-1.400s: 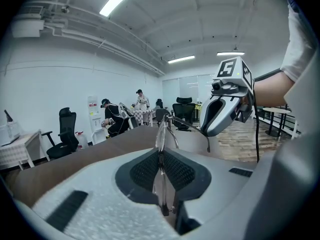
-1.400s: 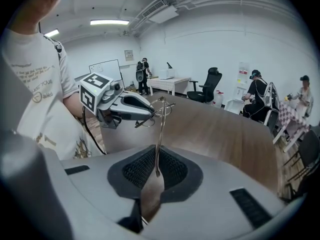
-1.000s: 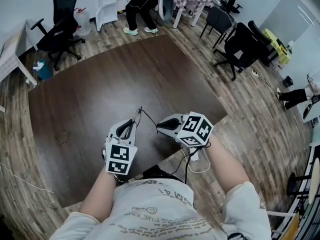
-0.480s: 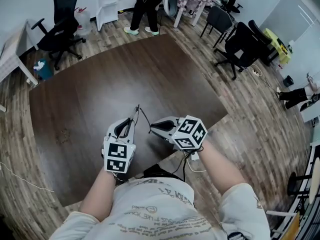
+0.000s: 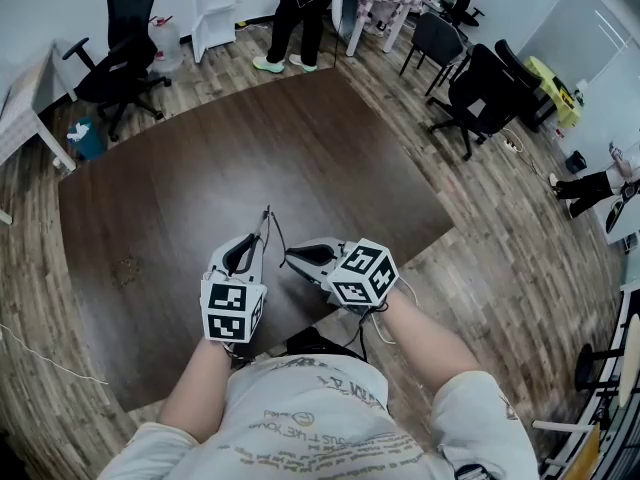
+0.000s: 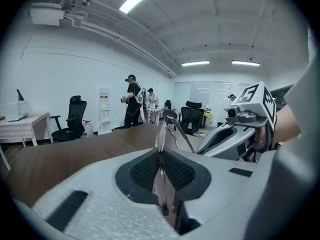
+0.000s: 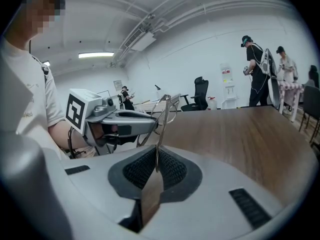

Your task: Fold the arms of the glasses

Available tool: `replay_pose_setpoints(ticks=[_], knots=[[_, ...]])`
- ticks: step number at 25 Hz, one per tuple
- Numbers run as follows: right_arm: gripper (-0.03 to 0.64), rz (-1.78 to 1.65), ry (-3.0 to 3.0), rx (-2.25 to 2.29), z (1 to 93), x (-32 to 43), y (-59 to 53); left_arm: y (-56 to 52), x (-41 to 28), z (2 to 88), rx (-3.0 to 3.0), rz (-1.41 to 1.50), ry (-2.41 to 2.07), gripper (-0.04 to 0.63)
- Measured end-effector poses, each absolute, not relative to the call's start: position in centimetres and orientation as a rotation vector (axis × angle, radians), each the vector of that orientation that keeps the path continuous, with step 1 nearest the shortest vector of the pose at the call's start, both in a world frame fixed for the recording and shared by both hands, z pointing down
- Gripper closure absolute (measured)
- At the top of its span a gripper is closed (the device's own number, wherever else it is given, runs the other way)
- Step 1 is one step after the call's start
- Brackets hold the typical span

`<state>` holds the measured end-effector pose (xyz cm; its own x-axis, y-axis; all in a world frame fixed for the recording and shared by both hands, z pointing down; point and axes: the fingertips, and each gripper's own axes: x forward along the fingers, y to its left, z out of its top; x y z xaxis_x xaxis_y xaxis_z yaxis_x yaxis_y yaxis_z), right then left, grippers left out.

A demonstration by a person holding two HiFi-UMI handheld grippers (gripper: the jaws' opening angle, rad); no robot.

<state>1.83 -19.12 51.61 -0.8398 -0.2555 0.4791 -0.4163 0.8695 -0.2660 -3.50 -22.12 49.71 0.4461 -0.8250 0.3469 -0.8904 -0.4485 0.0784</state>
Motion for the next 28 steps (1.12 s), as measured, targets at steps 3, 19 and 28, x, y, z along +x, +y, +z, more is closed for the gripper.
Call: replay_pose_setpoints(ticks=[3,19,28], knots=[[0.589,0.545,-2.625,0.503,51.6,1.2,-19.0,-22.1,-3.6,49.7,2.433,0.36,-1.483,0.552],[0.594,0.694,-2.72,0.586,51.4,-0.5,-18.1,-21.5,-2.0,49.4,2.473,0.334,-1.424,0.554],[0.594,0.689,-2.716,0.595,51.8,-0.4,-18.5,-22.0,-2.1,49.8,2.465,0.347,-1.426,0.554]])
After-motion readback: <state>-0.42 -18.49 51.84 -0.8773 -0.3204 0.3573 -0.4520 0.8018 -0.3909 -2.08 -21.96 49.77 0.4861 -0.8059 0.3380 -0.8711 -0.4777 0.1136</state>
